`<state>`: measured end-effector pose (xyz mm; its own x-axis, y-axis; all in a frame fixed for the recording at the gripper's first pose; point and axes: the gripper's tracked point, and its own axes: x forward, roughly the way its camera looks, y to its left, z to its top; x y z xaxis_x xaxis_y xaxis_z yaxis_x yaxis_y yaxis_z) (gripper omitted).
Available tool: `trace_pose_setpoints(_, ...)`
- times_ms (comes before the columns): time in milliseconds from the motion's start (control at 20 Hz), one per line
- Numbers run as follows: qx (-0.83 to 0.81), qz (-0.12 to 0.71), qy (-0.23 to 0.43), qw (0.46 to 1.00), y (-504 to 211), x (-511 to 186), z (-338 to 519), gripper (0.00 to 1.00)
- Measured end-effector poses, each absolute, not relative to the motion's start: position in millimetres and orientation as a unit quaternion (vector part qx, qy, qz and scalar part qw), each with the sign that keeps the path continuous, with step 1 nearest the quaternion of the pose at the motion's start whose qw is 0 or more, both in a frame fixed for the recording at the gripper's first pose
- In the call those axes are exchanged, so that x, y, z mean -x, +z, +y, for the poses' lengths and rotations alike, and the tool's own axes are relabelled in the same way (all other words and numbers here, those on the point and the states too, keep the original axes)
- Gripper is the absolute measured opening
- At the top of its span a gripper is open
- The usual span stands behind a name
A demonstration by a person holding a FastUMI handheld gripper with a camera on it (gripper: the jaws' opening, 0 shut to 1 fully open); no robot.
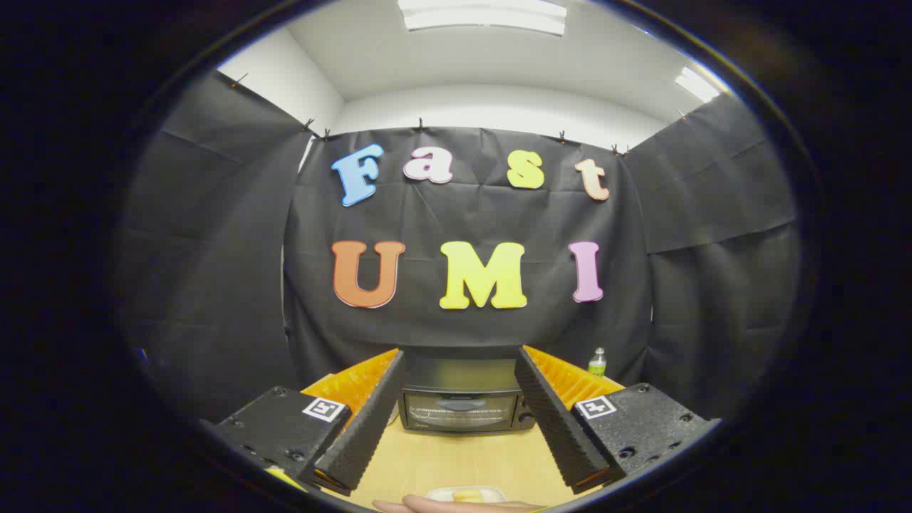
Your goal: Open the toaster oven, put the food inside, and close the toaster oven door.
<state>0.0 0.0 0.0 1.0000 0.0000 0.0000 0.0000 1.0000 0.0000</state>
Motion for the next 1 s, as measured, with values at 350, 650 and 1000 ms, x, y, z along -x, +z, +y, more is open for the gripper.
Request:
trace_pose_setpoints(350,-0.016,0.001,-0.018,1.0,1.0,-2.5,-12.1,1.0)
trace_pose_setpoints(650,-0.021,0.031,-0.024,0.999,-14.9,-34.6,-24.4,1.0)
trace_pose_setpoints(1000,-0.026,0.082,-0.036,0.996,-58.9,-108.7,-41.0,1.0)
